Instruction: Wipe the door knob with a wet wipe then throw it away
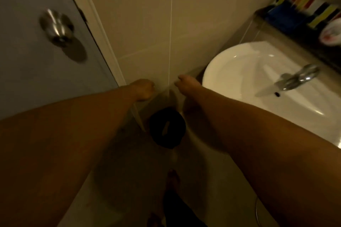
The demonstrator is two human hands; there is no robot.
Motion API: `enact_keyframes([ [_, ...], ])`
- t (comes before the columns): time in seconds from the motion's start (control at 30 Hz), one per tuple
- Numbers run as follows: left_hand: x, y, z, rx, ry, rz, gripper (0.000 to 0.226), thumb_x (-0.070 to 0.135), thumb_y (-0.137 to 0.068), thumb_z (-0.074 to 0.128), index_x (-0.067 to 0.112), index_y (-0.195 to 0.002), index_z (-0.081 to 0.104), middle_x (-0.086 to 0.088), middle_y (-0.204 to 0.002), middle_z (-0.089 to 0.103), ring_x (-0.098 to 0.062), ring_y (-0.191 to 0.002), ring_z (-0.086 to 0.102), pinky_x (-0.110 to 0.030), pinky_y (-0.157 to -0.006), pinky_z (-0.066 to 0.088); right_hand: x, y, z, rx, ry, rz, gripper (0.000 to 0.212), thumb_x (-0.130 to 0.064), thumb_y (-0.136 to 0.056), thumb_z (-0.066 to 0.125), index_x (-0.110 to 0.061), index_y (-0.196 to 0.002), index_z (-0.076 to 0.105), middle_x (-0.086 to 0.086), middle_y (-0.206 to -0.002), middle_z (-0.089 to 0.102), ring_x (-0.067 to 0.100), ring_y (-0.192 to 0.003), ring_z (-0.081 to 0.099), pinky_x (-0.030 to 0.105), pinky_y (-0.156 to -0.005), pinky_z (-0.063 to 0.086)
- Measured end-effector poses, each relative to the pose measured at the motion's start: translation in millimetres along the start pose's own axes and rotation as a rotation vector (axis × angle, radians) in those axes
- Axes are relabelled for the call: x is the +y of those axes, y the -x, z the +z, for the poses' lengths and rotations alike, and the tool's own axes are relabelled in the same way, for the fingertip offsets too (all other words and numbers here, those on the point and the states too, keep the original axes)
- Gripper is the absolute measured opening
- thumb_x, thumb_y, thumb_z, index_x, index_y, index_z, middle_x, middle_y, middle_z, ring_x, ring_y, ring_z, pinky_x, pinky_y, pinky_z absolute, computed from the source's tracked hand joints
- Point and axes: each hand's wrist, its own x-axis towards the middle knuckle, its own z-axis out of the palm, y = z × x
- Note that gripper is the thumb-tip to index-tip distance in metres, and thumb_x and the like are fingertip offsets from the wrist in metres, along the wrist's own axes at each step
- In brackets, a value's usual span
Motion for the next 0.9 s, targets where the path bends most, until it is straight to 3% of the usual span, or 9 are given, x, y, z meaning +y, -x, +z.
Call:
enact_keyframes([
  [0.17,35.8,66.2,-83.6,0.224,-0.057,0.051,0.048,0.025,-0.104,0.028,0.003,-0.145,0.038,-0.017,-0.155,0.033,-0.032,-0.142,0.032,-0.037,-0.118,0.026,-31.5,69.1,-81.3,0.161,0.068,-0.084,0.052,-0.024,-0.101,0.038,-0.004,-0.149,0.031,0.016,-0.158,0.029,0.032,-0.144,0.029,0.034,-0.116,0.024],
  [0.37,111.1,108.8,-139.0,0.363,-0.129,0.177,0.047,0.024,-0.104,0.028,0.0,-0.143,0.04,-0.018,-0.153,0.035,-0.032,-0.141,0.034,-0.035,-0.116,0.026,-14.9,148.8,-153.7,0.309,0.121,-0.042,0.05,-0.022,-0.102,0.037,-0.003,-0.148,0.03,0.017,-0.156,0.031,0.034,-0.143,0.031,0.036,-0.114,0.027],
  [0.57,209.1,120.5,-147.5,0.374,-0.171,0.341,0.047,0.026,-0.104,0.029,0.003,-0.143,0.042,-0.018,-0.152,0.037,-0.032,-0.14,0.036,-0.037,-0.115,0.029,50.0,206.4,-211.8,0.432,0.156,0.077,0.047,-0.02,-0.103,0.037,-0.006,-0.147,0.034,0.017,-0.154,0.035,0.033,-0.139,0.037,0.037,-0.113,0.029],
  [0.7,276.7,110.8,-137.6,0.35,-0.188,0.437,0.048,0.028,-0.104,0.029,0.006,-0.145,0.039,-0.015,-0.153,0.037,-0.031,-0.14,0.035,-0.039,-0.116,0.028,104.2,241.0,-244.0,0.499,0.141,0.177,0.051,-0.023,-0.102,0.039,-0.007,-0.149,0.029,0.015,-0.157,0.03,0.033,-0.143,0.031,0.036,-0.115,0.027],
  [0.9,398.4,90.7,-113.2,0.309,-0.227,0.579,0.045,0.025,-0.104,0.028,0.004,-0.139,0.047,-0.019,-0.147,0.044,-0.034,-0.133,0.043,-0.037,-0.109,0.034,209.6,275.3,-282.0,0.594,0.039,0.308,0.048,-0.025,-0.099,0.047,-0.013,-0.145,0.04,0.017,-0.146,0.046,0.033,-0.132,0.046,0.039,-0.107,0.037],
])
